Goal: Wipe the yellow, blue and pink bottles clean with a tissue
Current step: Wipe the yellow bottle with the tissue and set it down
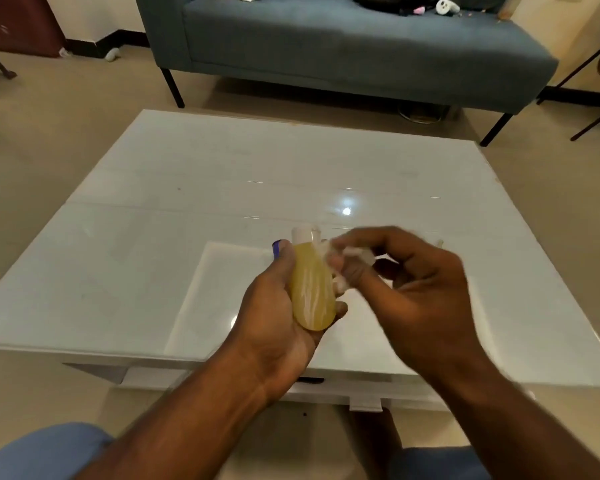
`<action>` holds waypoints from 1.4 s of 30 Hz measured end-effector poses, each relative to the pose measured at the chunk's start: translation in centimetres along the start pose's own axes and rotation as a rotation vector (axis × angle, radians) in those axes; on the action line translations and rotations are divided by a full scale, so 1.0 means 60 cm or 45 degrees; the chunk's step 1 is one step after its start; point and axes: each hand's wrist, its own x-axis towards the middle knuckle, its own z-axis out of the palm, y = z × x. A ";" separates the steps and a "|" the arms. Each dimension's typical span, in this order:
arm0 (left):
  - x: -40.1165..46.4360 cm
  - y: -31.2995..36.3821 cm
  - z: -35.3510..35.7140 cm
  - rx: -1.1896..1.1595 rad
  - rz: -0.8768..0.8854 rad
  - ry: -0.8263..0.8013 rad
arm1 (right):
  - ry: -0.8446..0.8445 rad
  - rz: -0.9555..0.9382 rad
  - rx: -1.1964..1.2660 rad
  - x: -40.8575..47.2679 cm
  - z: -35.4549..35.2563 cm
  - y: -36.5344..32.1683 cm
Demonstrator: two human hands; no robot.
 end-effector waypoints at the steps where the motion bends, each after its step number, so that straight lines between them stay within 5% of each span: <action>1: 0.000 -0.003 -0.001 0.065 0.025 -0.019 | 0.095 0.060 0.000 0.007 -0.009 0.005; 4: -0.003 -0.004 0.004 0.135 -0.008 -0.053 | 0.186 0.136 -0.096 0.018 -0.023 0.019; 14: -0.002 -0.003 0.005 0.121 0.020 0.018 | -0.038 -0.090 -0.393 -0.015 0.036 0.018; 19: -0.003 -0.007 0.012 0.165 0.025 0.009 | 0.149 -0.016 -0.360 0.002 0.021 0.030; 23: -0.006 -0.004 0.010 0.145 0.023 0.035 | -0.026 -0.155 -0.381 -0.020 0.042 0.012; 27: -0.005 -0.009 0.010 0.133 -0.004 0.025 | 0.152 -0.014 -0.312 -0.003 0.027 0.028; 32: -0.007 -0.004 0.006 0.084 0.006 0.053 | -0.101 -0.192 -0.453 -0.021 0.046 0.012; 37: -0.004 -0.004 0.009 0.101 0.015 0.049 | 0.100 -0.029 -0.418 -0.001 0.029 0.033; 42: -0.005 -0.001 0.008 0.058 0.015 0.053 | -0.107 -0.192 -0.549 -0.023 0.043 0.020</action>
